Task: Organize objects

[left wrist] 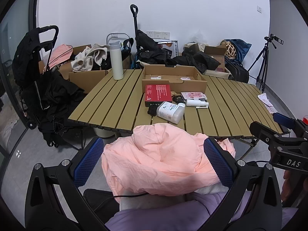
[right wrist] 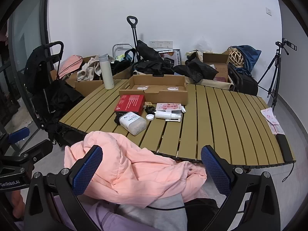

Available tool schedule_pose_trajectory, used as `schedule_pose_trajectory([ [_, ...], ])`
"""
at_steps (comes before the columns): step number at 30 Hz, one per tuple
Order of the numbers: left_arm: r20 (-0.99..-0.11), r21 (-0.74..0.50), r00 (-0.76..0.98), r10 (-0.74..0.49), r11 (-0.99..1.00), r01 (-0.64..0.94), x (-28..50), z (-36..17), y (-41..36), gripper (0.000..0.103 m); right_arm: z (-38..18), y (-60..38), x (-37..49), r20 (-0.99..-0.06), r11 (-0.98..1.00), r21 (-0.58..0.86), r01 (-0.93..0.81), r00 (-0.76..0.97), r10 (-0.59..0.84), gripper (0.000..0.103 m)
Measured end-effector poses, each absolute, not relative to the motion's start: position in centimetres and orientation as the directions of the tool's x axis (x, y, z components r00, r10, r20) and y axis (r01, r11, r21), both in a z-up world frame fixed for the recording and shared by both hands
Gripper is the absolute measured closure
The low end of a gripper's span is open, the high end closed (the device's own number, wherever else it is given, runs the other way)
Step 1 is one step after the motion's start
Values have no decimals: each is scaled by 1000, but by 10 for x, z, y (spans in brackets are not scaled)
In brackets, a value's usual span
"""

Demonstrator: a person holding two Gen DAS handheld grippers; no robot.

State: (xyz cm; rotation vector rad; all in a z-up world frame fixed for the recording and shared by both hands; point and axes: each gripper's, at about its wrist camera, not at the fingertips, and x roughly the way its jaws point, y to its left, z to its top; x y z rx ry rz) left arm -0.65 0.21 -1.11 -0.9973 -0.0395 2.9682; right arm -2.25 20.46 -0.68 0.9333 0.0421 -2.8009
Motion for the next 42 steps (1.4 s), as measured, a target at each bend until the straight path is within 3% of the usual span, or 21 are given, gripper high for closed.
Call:
schedule_pose_trajectory([
  [10,-613,-24,-790,12,-1000,4,-9,-13,2,0,-8,203,-24,-597,-982,11,187,-787,-157,0],
  [15,-682,-31,-732,-3,-999,34,-31,-36,-9,0,-14,210,-28,-537,-985,-2,173,-831,-144,0],
  [18,-710,-94,-701,67,-996,0,-41,-51,-16,0,-33,217,-40,-536,-985,4,174,-831,-149,0],
  [23,-736,-71,-676,45,-997,11,-69,-81,-21,0,-78,221,-77,-671,-965,81,251,-702,-239,0],
  [27,-763,-137,-639,99,-990,10,-99,-98,-32,0,-95,222,-103,-707,-962,111,249,-661,-253,0],
  [30,-804,-116,-589,87,-993,12,-137,-103,-35,0,-103,219,-130,-741,-970,79,228,-638,-210,0],
  [34,-789,-150,-604,110,-989,16,-200,-94,-48,0,-102,211,-182,-753,-964,115,241,-612,-243,0],
  [35,-788,-154,-604,119,-988,6,-217,-94,-51,1,-99,205,-202,-753,-956,134,261,-601,-269,5],
  [37,-779,-157,-611,143,-987,-31,-256,-94,-52,2,-94,192,-236,-743,-942,175,288,-589,-318,25],
  [38,-770,-165,-616,167,-984,-61,-277,-98,-51,8,-93,184,-259,-739,-932,202,302,-578,-347,36],
  [40,-773,-196,-592,229,-973,-120,-311,-112,-49,18,-99,168,-302,-738,-920,239,309,-558,-380,41],
  [41,-791,-196,-566,233,-972,-126,-327,-121,-47,32,-103,161,-318,-736,-913,264,310,-548,-398,42],
  [42,-811,-193,-536,234,-972,-132,-340,-132,-45,39,-108,156,-334,-737,-903,295,311,-528,-423,42],
])
